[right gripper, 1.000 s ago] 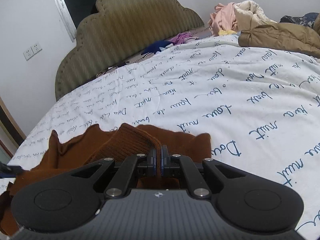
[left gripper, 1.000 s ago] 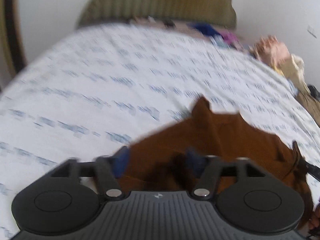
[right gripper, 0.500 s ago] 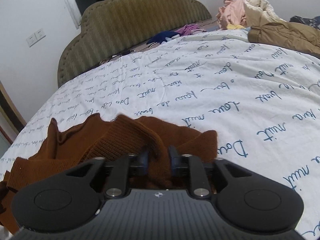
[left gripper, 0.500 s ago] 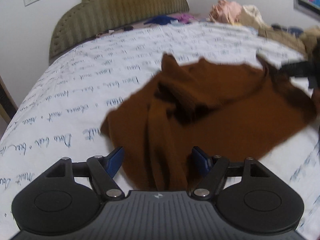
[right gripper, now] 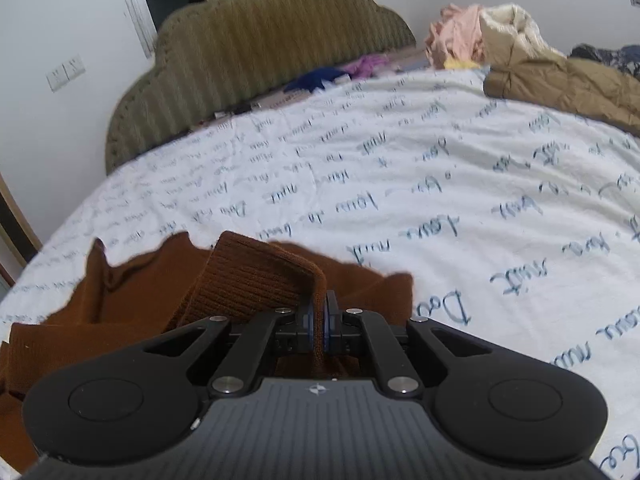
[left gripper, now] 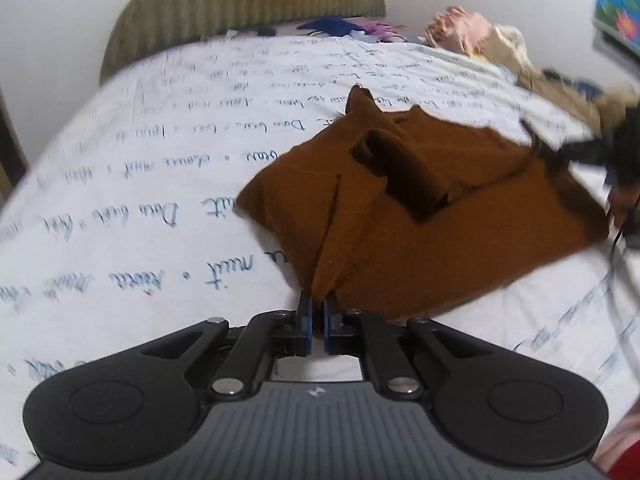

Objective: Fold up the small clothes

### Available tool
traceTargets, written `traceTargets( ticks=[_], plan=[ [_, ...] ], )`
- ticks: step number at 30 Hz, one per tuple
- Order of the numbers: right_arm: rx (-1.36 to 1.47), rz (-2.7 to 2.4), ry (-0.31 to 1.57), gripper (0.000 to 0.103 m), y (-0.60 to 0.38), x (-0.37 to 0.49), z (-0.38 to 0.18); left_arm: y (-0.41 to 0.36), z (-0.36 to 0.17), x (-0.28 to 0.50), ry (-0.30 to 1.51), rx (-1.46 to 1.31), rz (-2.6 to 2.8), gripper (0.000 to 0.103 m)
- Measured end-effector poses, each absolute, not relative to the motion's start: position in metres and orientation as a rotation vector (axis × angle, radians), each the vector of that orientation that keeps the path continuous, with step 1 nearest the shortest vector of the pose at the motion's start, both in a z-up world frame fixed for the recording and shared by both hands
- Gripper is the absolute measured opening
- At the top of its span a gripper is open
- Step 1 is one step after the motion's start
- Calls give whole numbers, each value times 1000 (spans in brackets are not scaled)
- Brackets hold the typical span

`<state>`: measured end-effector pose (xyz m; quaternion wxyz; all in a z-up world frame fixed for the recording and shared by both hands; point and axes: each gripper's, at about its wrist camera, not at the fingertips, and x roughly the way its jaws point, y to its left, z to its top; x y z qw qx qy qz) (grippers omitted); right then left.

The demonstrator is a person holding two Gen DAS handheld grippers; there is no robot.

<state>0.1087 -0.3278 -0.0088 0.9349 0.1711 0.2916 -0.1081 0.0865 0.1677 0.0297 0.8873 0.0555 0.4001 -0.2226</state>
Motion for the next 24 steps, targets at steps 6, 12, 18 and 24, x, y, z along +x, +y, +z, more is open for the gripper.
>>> traceTargets(
  ticks=[6, 12, 18, 24],
  plan=[
    [202, -281, 537, 65, -312, 93, 3, 158, 47, 76, 739, 177, -308, 9],
    [42, -154, 505, 66, -275, 74, 31, 114, 64, 67, 667, 307, -401, 10],
    [73, 124, 779, 66, -241, 103, 9, 51, 40, 83, 732, 476, -519, 10],
    [245, 175, 764, 74, -238, 164, 8, 6, 17, 143, 772, 495, -461, 14]
  ],
)
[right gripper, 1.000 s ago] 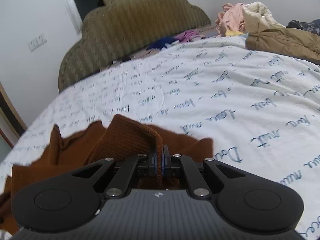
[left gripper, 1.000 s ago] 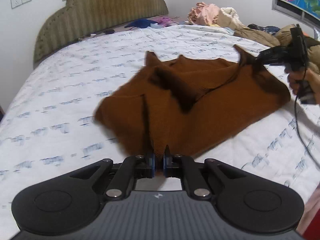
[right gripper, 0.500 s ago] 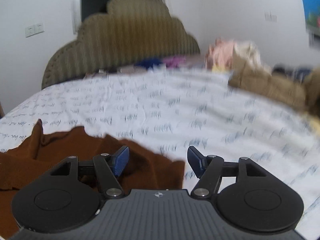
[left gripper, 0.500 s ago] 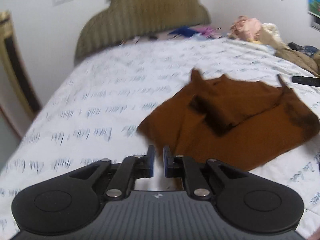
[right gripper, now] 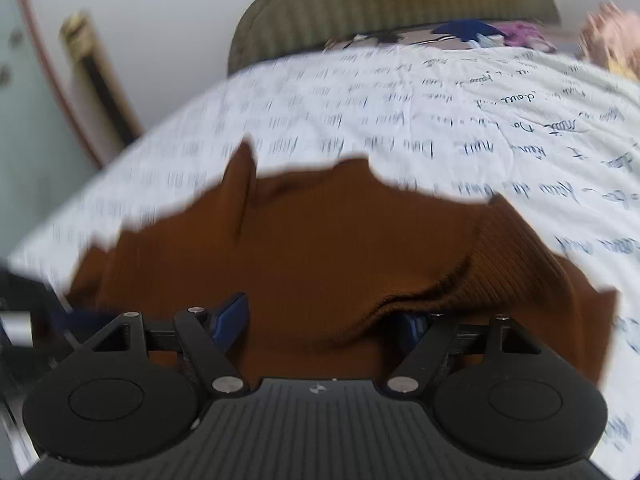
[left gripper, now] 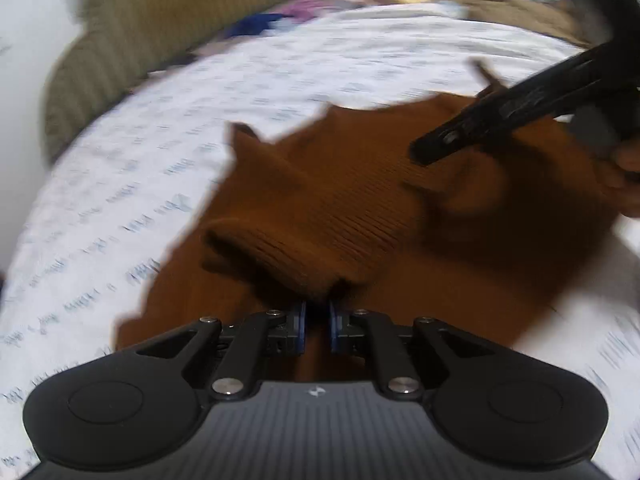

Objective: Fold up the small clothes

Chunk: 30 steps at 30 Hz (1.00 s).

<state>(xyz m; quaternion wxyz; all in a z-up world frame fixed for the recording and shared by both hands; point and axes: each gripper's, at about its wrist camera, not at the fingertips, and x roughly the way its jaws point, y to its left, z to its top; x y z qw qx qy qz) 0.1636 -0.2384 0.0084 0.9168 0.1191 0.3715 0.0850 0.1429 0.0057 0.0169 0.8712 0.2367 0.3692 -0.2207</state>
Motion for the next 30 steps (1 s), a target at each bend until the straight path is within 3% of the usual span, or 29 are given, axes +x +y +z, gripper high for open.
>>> traceTargets(
  ticks=[7, 9, 15, 19, 21, 22, 25, 28, 30],
  plan=[
    [328, -30, 590, 82, -259, 178, 16, 60, 47, 205, 744, 150, -73, 14],
    [303, -9, 568, 88, -260, 162, 18, 78, 52, 196, 753, 116, -90, 14],
    [138, -34, 552, 91, -263, 110, 23, 107, 43, 145, 777, 170, -227, 15],
    [180, -85, 519, 94, -291, 68, 25, 125, 27, 114, 799, 153, -300, 17],
    [258, -97, 534, 92, -311, 51, 21, 132, 21, 100, 781, 148, -313, 24],
    [301, -101, 546, 91, -320, 43, 18, 133, 19, 95, 761, 145, -314, 33],
    [405, -67, 570, 81, -333, 18, 7, 142, 19, 74, 697, 117, -318, 75],
    [486, 33, 574, 79, -332, -5, -3, 146, 19, 58, 663, 103, -369, 76],
    [495, 74, 603, 73, -324, -10, -10, 144, 16, 53, 664, 115, -395, 76]
  ],
)
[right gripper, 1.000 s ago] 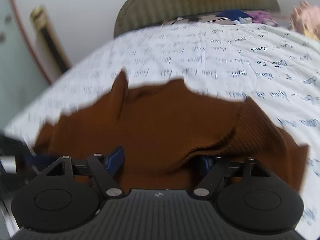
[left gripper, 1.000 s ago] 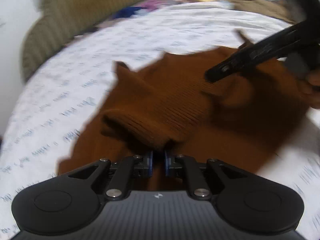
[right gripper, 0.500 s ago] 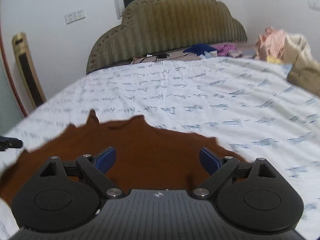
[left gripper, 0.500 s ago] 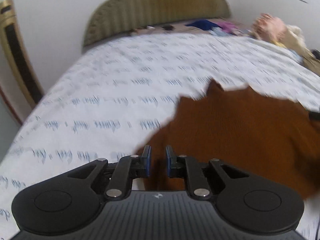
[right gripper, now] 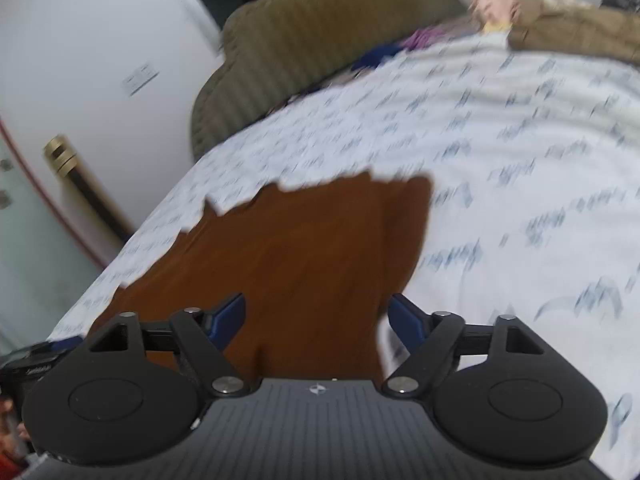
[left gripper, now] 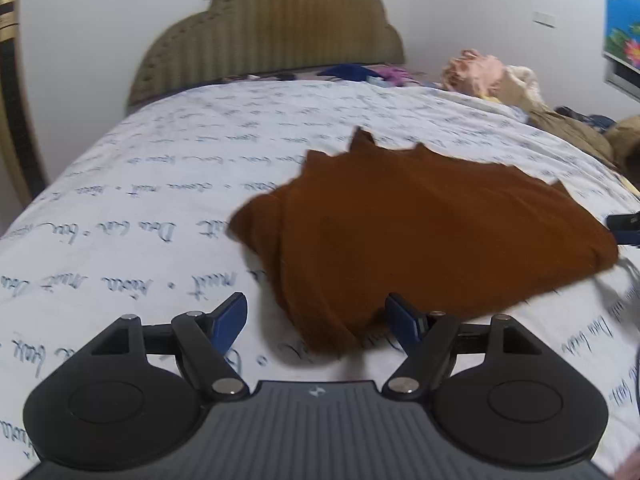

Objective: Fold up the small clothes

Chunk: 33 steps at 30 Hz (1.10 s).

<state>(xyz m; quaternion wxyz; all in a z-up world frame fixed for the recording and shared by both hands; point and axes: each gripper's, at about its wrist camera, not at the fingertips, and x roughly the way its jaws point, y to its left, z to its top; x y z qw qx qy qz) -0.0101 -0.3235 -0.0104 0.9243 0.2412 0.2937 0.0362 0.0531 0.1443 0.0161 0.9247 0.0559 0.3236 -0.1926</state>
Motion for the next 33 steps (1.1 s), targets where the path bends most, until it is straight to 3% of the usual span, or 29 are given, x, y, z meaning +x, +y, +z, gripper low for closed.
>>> traceTargets(
  ticks=[2, 3, 4, 5, 7, 13, 19, 22, 23, 25, 27, 29, 33],
  plan=[
    [454, 74, 638, 65, -312, -10, -18, 141, 12, 54, 676, 133, -391, 74],
    [426, 61, 650, 51, -307, -8, -21, 139, 10, 57, 690, 132, -386, 67],
    [406, 40, 655, 41, -304, -7, -23, 139, 9, 59, 711, 117, -393, 36],
    [399, 19, 654, 16, -302, -7, -23, 141, 9, 62, 743, 85, -420, 14],
    [411, -9, 640, 13, -303, -8, -20, 143, 13, 61, 742, 47, -445, 11],
    [216, -130, 521, 7, -293, -31, 20, 141, 40, 15, 523, 272, -550, 7],
    [114, -162, 619, 3, -299, -36, 12, 140, 6, 9, 603, 530, -485, 4],
    [89, -257, 607, 6, -301, -40, 7, 154, 11, 12, 601, 454, -435, 5],
    [94, -272, 575, 15, -301, -43, 11, 158, 19, 13, 589, 396, -432, 5],
    [107, -247, 525, 19, -295, -43, 21, 163, 36, 17, 541, 271, -442, 5],
    [94, -178, 508, 46, -282, -32, 29, 156, 51, 25, 516, 158, -481, 6],
    [48, -107, 509, 64, -257, -20, 31, 138, 57, 36, 522, 87, -526, 9],
    [-201, 58, 521, 76, -194, -15, 22, 87, 50, 48, 566, 105, -569, 10]
  ],
)
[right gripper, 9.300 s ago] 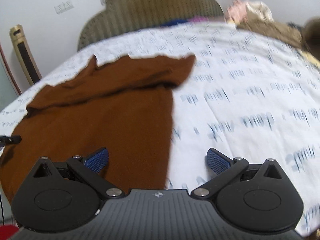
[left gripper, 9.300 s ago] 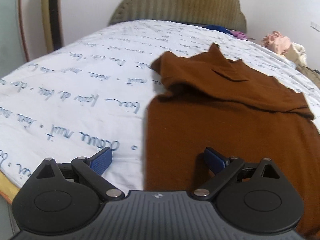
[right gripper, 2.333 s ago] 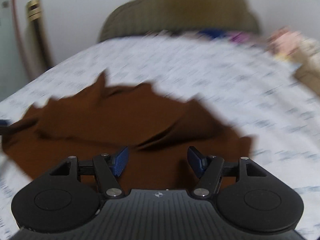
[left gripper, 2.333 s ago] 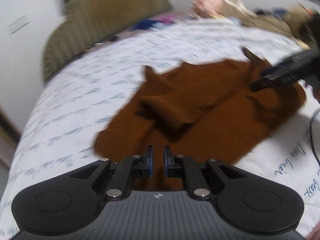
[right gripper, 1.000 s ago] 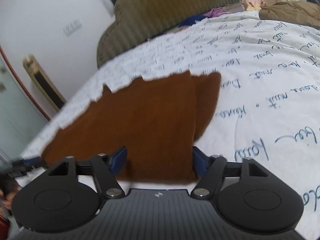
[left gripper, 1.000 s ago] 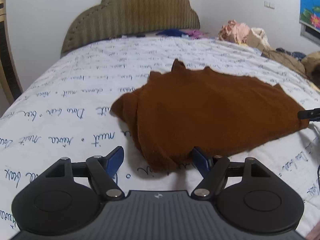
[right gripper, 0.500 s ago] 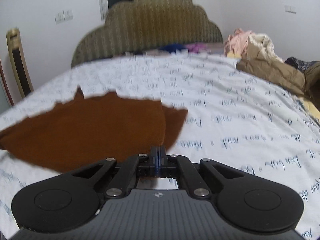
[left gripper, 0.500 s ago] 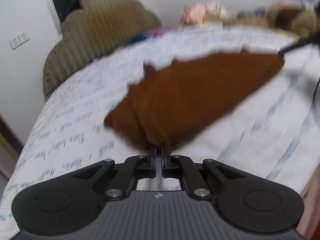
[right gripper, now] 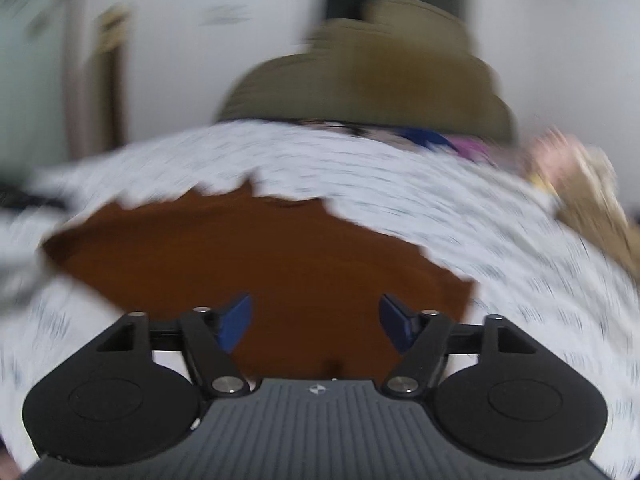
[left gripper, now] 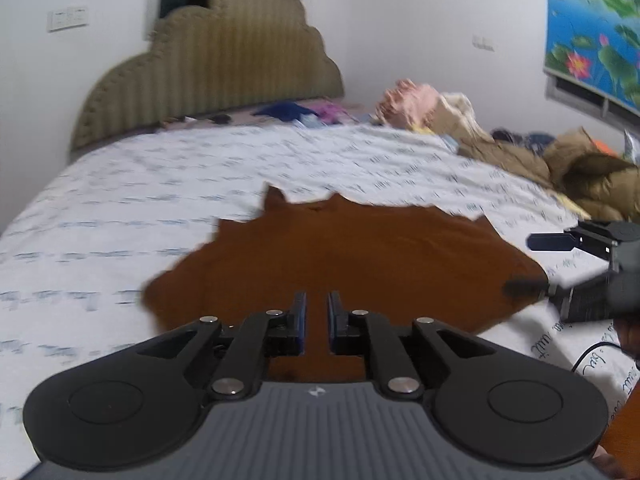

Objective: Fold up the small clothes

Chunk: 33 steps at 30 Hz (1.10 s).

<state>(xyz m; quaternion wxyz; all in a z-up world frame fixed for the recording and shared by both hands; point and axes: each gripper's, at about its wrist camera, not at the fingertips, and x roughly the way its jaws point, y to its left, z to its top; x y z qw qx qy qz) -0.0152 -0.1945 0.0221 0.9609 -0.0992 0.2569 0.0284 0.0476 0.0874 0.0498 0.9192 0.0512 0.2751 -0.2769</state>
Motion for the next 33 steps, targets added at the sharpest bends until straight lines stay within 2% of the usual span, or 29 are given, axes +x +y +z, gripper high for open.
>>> traceTargets(
  ticks=[4, 6, 7, 8, 9, 10, 13, 16, 18, 19, 20, 21, 22, 23, 24, 25, 26, 28, 31, 33],
  plan=[
    [-523, 17, 527, 80, -164, -30, 0, 66, 37, 40, 627, 95, -591, 11],
    [-651, -38, 538, 80, -168, -40, -13, 62, 32, 33, 655, 91, -591, 23],
    [-690, -40, 550, 80, -173, -44, -19, 61, 30, 27, 660, 88, -580, 45],
    [-716, -36, 562, 80, -177, -47, -24, 60, 29, 20, 657, 79, -570, 79],
    [-745, -42, 570, 80, -181, -47, -30, 61, 27, 14, 641, 59, -559, 91],
    [-778, -55, 563, 80, -183, -47, -36, 62, 26, 6, 618, 41, -544, 97],
    [-838, -51, 491, 79, -180, -42, -48, 60, 21, 0, 613, 28, -462, 97],
    [-868, -87, 442, 72, -178, -26, -53, 68, 10, 11, 726, -119, -406, 97],
    [-886, -130, 448, 57, -179, -11, -57, 75, 1, 21, 816, -242, -415, 97],
    [-883, -138, 454, 52, -181, -4, -58, 78, -3, 25, 841, -299, -406, 97],
    [-872, -144, 459, 42, -182, 0, -59, 82, -5, 29, 844, -341, -383, 97],
    [-859, -144, 467, 25, -184, 4, -60, 86, -7, 33, 836, -368, -349, 96],
    [-852, -132, 476, 16, -185, 4, -60, 90, -7, 37, 824, -396, -310, 96],
    [-846, -135, 473, 9, -186, 3, -60, 96, -7, 43, 811, -433, -273, 96],
    [-844, -150, 454, 9, -185, -1, -62, 102, -8, 49, 804, -475, -242, 96],
    [-849, -165, 441, 8, -185, -3, -62, 108, -10, 55, 802, -519, -213, 89],
    [-860, -183, 435, 7, -185, -4, -62, 114, -12, 63, 812, -556, -179, 61],
    [-903, -213, 426, 7, -185, -5, -64, 121, -17, 74, 852, -575, -102, 19],
    [-963, -244, 420, 6, -185, -7, -65, 124, -13, 71, 852, -597, -94, 11],
    [-982, -254, 430, 6, -185, -11, -64, 114, 0, 51, 781, -495, -90, 10]
  ],
)
